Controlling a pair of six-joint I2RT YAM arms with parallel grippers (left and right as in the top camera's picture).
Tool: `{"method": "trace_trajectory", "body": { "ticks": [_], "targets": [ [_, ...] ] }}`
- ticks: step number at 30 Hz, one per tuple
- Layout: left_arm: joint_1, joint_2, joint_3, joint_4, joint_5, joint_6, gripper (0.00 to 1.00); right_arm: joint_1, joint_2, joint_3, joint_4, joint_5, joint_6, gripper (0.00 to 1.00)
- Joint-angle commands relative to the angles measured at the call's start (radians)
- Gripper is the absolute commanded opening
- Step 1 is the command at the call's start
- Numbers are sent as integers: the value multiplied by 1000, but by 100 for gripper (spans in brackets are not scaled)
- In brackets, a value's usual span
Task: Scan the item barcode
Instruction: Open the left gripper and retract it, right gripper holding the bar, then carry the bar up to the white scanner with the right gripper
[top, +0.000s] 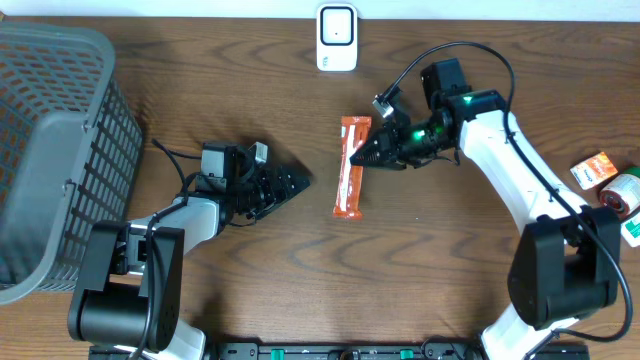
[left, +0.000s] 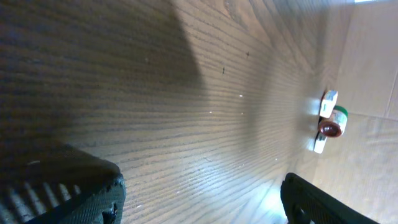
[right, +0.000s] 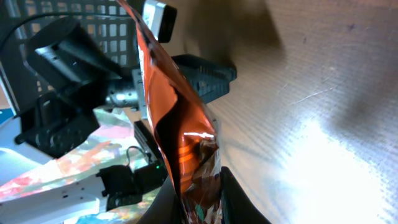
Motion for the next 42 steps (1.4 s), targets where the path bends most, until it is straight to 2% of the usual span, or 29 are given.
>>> {"method": "trace_trajectory", "body": {
  "ticks": [1, 5, 12, 16, 22, 25, 28, 32, 38, 42],
  "targets": [
    [4, 36, -48, -71, -113, 61, 82, -4, -56, 6, -22, -44, -38, 1],
    [3, -122, -30, -178, -191, 116, 82, -5, -87, 6, -34, -46, -38, 1],
    [3, -597, 123, -643, -495, 269, 83, -22, -103, 6, -34, -46, -42, 1],
    [3, -851, 184, -820, -615, 300, 83, -29, -103, 6, -29, -45, -68, 1],
    [3, -1193, 199, -956, -716, 315, 83, -36, -103, 6, -22, -50, -74, 1],
    [3, -1338, 199, -996, -781, 315, 83, -37, -103, 6, -19, -113, -76, 1],
    [3, -1417, 199, -1019, -814, 315, 83, -40, -103, 6, -6, -188, -82, 1],
    [3, -1438, 199, -1028, -824, 315, 83, -41, -103, 6, 5, -257, -82, 1],
    [3, -1437, 198, -1045, -823, 315, 83, -42, -102, 6, 4, -264, -68, 1],
    [3, -1437, 198, -1057, -823, 314, 83, -42, -102, 6, 66, -262, -57, 1]
  ]
}}
